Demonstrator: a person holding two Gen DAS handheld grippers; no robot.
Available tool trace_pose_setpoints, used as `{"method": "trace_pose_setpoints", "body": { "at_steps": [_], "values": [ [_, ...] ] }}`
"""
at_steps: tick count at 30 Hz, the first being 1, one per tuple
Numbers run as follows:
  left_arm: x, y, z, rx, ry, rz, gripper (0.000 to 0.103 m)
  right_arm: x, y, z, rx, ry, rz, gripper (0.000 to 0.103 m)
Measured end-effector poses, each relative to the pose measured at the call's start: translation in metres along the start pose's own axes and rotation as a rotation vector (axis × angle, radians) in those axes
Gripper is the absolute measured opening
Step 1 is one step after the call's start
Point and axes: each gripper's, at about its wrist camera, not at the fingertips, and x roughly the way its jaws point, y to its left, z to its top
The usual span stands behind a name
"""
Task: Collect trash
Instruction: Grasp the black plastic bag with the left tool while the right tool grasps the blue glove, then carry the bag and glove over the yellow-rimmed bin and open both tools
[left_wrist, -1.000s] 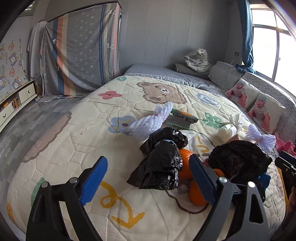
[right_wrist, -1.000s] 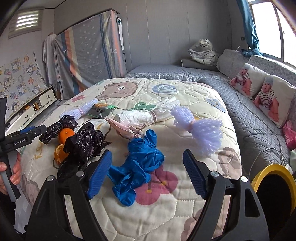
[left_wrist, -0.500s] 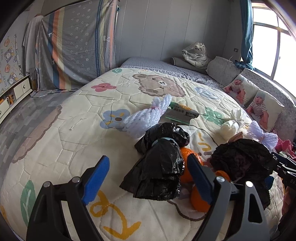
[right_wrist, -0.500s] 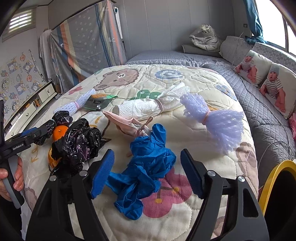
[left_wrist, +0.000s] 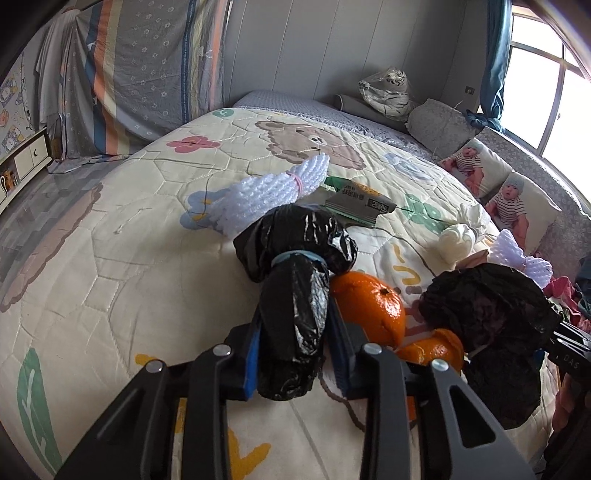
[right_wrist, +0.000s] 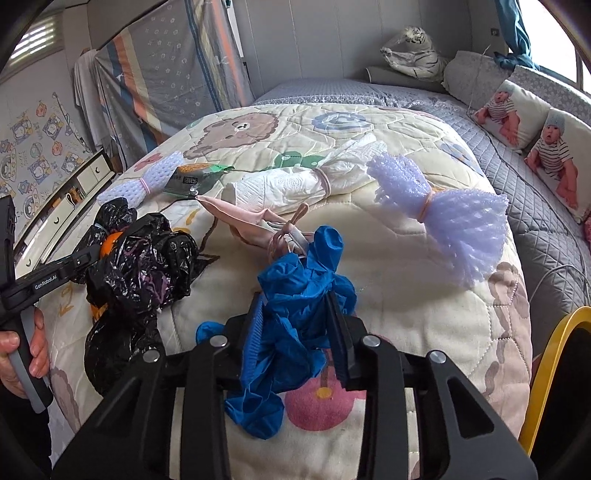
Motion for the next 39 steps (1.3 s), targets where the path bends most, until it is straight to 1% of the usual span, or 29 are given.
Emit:
{"method": "trace_pose_setpoints", "body": {
  "at_steps": [2,5,8,12,14,17,20,22,26,32,35,39],
  "values": [
    [-0.001,0.000,0.000,-0.004,-0.004,-0.002,0.024,0.000,0.002,0.000,-0.015,0.001,-0.012,0.021],
    [-0.005,0.001,-0.001,-0.004,-0.013,0.000,0.022,-0.001,0.002,-0.001,-0.022,0.000,-0.019,0.016],
    [-0.012,0.004,-0.003,-0.014,-0.031,-0.002,0.021,-0.007,0.000,-0.002,-0.012,-0.020,-0.022,0.013],
    [-0.027,0.009,-0.006,-0.024,-0.085,0.005,0.021,-0.023,-0.007,-0.002,0.015,-0.057,-0.015,0.011],
    [-0.035,0.012,-0.007,-0.042,-0.102,0.009,0.021,-0.033,-0.009,-0.002,0.022,-0.084,-0.017,0.011],
    [-0.048,0.015,-0.008,-0.068,-0.136,0.000,0.021,-0.047,-0.014,-0.003,0.037,-0.098,0.002,0.011],
    [-0.066,0.012,-0.009,-0.066,-0.193,0.027,0.021,-0.059,-0.018,-0.006,0.050,-0.114,0.012,0.011],
    [-0.078,0.009,-0.009,-0.062,-0.225,0.028,0.021,-0.069,-0.021,-0.009,0.059,-0.135,0.016,0.011],
    [-0.097,-0.003,-0.006,-0.049,-0.265,0.022,0.021,-0.088,-0.025,-0.011,0.076,-0.178,0.017,0.011],
    [-0.118,-0.036,-0.004,0.025,-0.317,0.005,0.021,-0.105,-0.037,-0.018,0.108,-0.203,0.031,0.011],
    [-0.121,-0.054,-0.003,0.044,-0.310,-0.031,0.021,-0.113,-0.043,-0.024,0.117,-0.216,0.021,0.011],
    [-0.121,-0.082,-0.003,0.096,-0.306,-0.066,0.021,-0.123,-0.055,-0.030,0.140,-0.229,0.010,0.011]
  ]
}}
